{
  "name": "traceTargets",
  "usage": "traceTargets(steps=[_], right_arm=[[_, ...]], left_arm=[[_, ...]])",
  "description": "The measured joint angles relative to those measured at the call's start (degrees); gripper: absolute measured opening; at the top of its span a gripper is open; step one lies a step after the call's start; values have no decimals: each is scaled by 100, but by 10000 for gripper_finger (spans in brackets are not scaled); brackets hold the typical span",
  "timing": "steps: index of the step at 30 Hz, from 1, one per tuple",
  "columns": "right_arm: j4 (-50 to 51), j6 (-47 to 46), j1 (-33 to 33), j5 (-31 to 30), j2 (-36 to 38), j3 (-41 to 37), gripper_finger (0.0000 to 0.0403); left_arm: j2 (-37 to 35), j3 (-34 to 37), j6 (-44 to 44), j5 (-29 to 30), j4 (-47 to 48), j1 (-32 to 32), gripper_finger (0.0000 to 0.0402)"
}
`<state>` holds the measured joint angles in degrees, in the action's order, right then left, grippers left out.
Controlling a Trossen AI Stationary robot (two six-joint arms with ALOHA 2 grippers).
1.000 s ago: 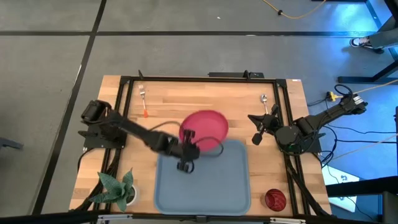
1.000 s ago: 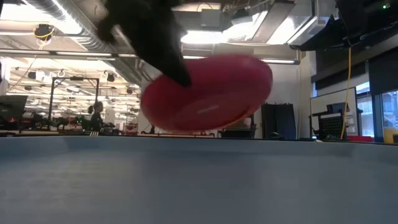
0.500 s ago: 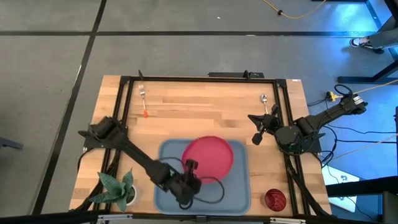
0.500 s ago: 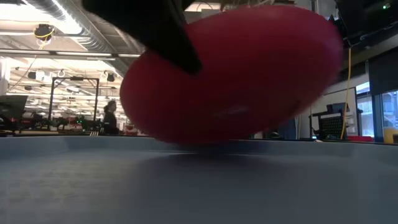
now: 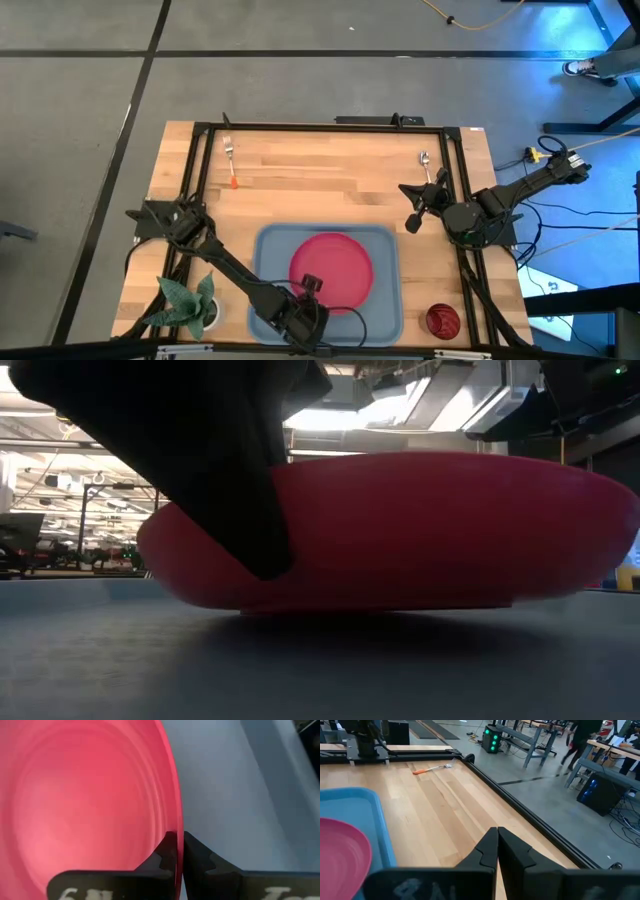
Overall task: Pick and place plate/cup/fork/spoon on tray
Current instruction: Put the pink plate on the blue serving tray
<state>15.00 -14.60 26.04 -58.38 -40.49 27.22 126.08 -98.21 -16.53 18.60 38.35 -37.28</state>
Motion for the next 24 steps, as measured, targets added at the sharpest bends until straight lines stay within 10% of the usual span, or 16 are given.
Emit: traceTargets(steps=[24], right_arm=[[15,7,0,7,0,0,16]], left_arm=[[26,11,-778,-460,-385,-17,53]])
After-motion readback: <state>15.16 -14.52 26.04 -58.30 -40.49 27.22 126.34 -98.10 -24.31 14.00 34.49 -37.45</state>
